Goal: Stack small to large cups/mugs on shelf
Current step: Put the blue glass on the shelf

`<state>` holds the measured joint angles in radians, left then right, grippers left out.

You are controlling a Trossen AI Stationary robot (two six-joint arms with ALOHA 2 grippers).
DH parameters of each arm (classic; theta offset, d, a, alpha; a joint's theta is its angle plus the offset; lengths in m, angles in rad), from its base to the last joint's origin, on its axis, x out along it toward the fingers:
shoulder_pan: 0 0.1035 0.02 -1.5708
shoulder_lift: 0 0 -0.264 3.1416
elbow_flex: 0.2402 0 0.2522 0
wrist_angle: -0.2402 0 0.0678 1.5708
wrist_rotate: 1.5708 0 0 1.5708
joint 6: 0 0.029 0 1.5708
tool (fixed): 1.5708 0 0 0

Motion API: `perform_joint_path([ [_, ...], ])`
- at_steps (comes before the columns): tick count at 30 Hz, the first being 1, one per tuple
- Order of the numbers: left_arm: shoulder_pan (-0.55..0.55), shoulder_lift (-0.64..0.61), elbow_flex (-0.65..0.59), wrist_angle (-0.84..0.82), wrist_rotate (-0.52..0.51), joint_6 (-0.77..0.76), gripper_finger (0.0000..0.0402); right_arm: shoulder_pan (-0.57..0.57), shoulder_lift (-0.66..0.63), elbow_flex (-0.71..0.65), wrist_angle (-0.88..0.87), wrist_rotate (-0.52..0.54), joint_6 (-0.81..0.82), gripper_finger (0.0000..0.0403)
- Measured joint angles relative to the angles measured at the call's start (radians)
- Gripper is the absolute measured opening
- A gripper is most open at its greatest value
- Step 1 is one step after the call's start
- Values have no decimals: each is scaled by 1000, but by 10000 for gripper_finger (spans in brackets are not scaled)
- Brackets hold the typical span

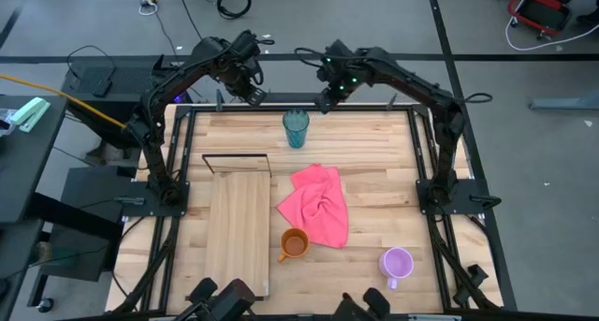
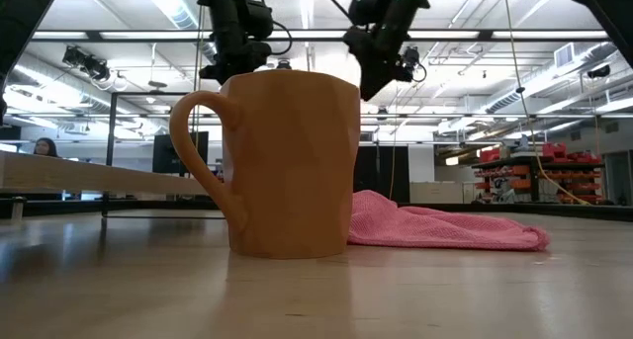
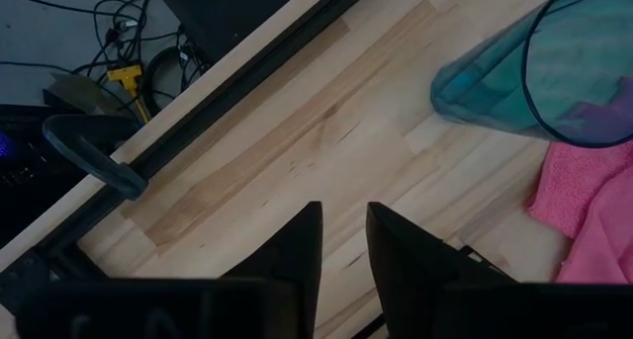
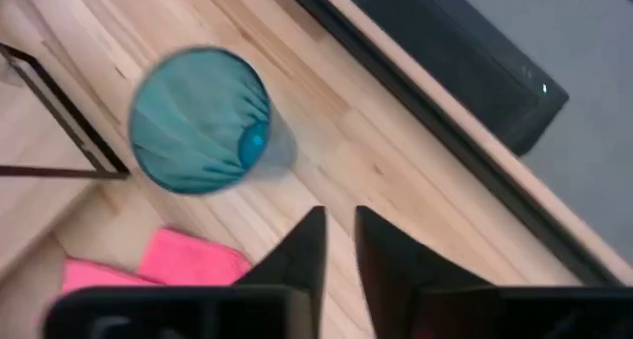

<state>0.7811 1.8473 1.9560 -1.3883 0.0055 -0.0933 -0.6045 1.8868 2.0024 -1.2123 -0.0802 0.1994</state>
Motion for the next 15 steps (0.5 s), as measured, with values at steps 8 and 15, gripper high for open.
perform_joint_path([
  [8,0,0,0,-6,0,0,93,-23,-55,-367,278,-96,115,6],
  [15,0,0,0,-6,0,9,89,-16,-41,-515,603,-179,296,3],
])
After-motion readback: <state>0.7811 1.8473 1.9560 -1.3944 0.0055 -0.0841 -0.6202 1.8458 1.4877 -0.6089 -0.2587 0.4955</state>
